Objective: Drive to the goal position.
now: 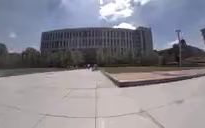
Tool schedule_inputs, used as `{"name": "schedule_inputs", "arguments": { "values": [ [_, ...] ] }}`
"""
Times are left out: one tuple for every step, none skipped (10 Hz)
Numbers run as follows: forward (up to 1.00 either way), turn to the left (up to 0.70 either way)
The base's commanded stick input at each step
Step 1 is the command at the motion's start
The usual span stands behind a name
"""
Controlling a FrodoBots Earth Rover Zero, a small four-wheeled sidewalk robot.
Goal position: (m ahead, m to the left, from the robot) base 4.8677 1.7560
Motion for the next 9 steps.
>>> {"name": "schedule_inputs", "arguments": {
  "values": [
    [0.7,0.0],
    [0.7,0.0],
    [0.7,0.0],
    [0.7,0.34],
    [0.7,0.26],
    [0.7,0.19],
    [0.7,0.11],
    [0.7,0.03],
    [0.7,0.0]
  ]
}}
